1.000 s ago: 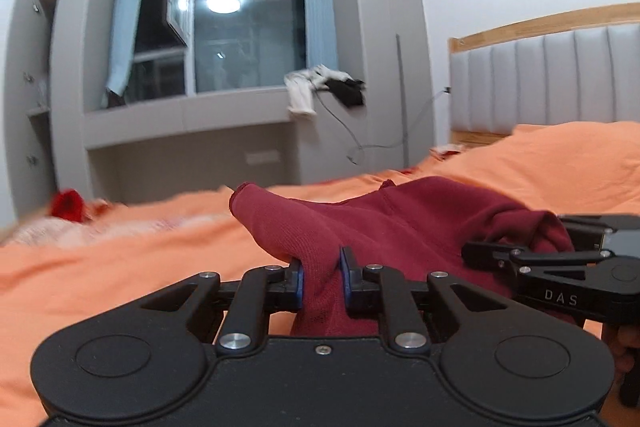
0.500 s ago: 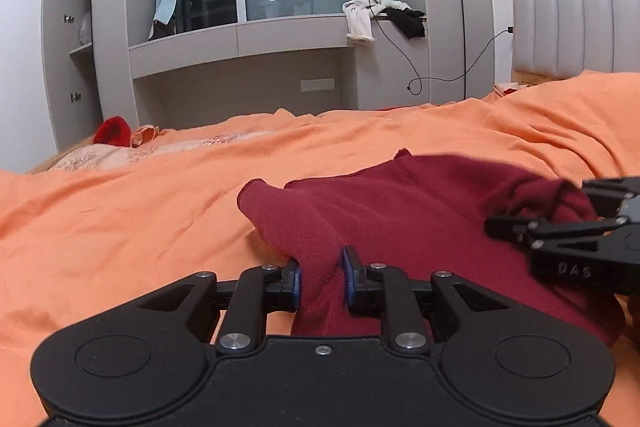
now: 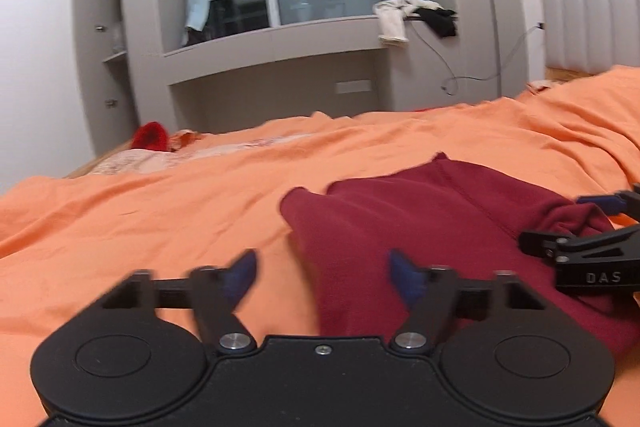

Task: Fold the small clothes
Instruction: 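Open both grippers and release the folded sweater onto the sheet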

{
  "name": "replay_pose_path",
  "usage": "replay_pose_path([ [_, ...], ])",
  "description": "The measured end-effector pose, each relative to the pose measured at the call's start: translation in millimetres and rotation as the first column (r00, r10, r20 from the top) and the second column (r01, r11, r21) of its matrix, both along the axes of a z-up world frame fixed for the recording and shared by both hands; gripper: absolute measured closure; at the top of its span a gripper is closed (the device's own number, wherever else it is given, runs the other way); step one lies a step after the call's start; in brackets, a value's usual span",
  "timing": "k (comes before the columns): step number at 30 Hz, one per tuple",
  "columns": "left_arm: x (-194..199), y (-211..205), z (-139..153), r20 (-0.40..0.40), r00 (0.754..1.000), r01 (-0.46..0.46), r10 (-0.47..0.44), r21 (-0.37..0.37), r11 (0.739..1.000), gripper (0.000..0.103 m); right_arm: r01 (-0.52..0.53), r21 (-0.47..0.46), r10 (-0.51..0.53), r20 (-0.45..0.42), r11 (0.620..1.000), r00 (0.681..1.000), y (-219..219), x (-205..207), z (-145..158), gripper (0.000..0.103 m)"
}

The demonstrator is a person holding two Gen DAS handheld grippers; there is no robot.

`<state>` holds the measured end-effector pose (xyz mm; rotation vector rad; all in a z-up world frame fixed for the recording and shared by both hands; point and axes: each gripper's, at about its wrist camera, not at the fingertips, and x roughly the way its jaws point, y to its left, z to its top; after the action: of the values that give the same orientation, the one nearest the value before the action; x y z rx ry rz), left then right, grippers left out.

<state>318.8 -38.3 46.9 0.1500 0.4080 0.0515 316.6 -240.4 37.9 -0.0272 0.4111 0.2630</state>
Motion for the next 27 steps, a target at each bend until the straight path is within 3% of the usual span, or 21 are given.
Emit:
replay_pose_path([
  [4, -5.7, 1.4, 2.6, -0.003, 1.000, 0.011, -0.011, -0.019, 1.000, 0.016, 0.014, 0.023, -0.014, -0.013, 1.000, 1.000, -4.6, 1.3, -1.1, 0.000],
  [12, -2.6, 3.8, 2.8, -0.015, 0.999, -0.030, 0.029, -0.037, 0.999, 0.002, 0.016, 0.043, -0.016, -0.021, 0.999, 1.000, -7.0, 1.6, -0.2, 0.000],
  [18, -3.2, 7.9, 2.3, -0.020, 0.999, -0.037, 0.036, -0.046, 0.998, 0.001, 0.028, 0.051, -0.028, -0.010, 0.998, 1.000, -8.9, -1.5, 3.1, 0.000],
  [27, -7.0, 13.9, 9.6, -0.041, 0.997, -0.067, 0.063, -0.089, 0.994, 0.001, 0.061, 0.140, -0.069, 0.050, 0.988, 0.996, -25.9, -23.4, 20.6, 0.000],
])
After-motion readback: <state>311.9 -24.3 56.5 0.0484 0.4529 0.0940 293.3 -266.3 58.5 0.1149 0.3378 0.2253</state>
